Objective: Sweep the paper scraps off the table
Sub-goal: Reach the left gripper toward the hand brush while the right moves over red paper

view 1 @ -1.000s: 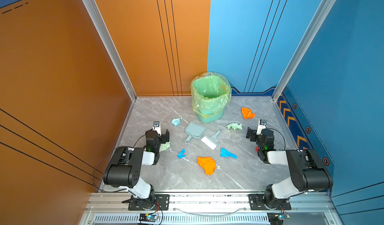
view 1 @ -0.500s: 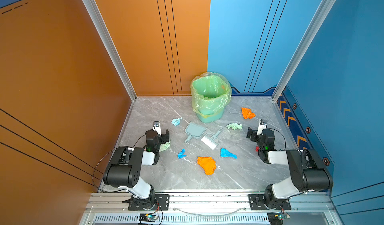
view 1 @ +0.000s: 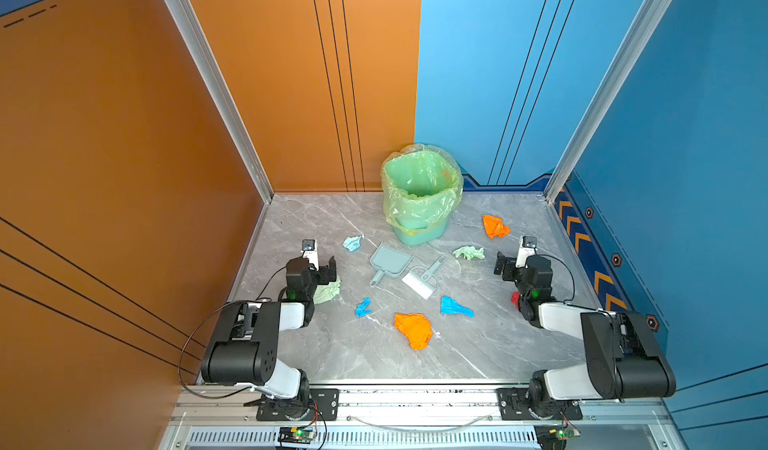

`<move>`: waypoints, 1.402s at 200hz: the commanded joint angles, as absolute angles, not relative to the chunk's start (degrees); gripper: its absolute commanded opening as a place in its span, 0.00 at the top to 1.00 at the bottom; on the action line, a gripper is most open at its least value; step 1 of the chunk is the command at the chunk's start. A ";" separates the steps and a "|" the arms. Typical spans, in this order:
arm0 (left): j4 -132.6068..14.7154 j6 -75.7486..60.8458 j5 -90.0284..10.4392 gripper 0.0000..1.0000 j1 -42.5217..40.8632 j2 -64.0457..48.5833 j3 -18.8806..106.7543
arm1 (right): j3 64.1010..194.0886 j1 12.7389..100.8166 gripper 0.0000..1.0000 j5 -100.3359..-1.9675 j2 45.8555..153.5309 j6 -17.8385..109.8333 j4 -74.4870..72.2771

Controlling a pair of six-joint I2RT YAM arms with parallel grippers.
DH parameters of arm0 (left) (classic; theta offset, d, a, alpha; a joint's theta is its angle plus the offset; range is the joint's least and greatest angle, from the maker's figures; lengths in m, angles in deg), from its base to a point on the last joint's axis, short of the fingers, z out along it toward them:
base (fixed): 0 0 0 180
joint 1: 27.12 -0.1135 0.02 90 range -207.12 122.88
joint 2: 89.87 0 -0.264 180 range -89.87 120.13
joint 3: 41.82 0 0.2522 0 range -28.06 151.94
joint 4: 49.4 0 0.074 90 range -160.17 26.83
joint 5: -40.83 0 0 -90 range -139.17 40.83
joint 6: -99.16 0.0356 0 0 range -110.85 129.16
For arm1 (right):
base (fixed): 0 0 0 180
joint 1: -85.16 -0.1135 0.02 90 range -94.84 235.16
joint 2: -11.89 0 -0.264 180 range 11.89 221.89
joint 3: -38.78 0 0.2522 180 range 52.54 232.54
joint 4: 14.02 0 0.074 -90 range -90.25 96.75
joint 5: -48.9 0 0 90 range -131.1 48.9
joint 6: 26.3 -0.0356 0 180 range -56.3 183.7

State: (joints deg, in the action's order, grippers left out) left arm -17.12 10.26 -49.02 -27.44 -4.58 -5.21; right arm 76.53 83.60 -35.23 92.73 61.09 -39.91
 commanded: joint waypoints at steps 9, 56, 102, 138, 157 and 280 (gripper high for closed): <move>-23.54 11.66 -47.67 0.02 -26.34 -10.05 -3.37 | 80.84 82.89 0.00 -36.00 89.17 59.80 -27.69; -36.07 12.88 -47.93 0.02 -20.67 -19.21 -0.47 | 86.38 81.44 0.00 -39.98 85.16 56.59 -11.75; -57.15 11.59 -53.82 0.02 -10.20 -23.20 8.95 | 92.37 79.89 0.00 -41.54 81.52 55.33 3.47; -70.23 9.89 -57.20 0.02 -2.87 -23.42 15.90 | 97.05 79.63 0.00 -41.96 80.96 54.45 13.69; -75.76 8.15 -57.23 0.02 0.41 -23.73 17.97 | 98.54 79.62 0.00 -42.60 81.14 53.65 16.99; -91.25 4.81 -63.66 0.02 19.00 -9.51 33.39 | 99.48 79.54 0.00 -45.37 83.18 50.55 20.55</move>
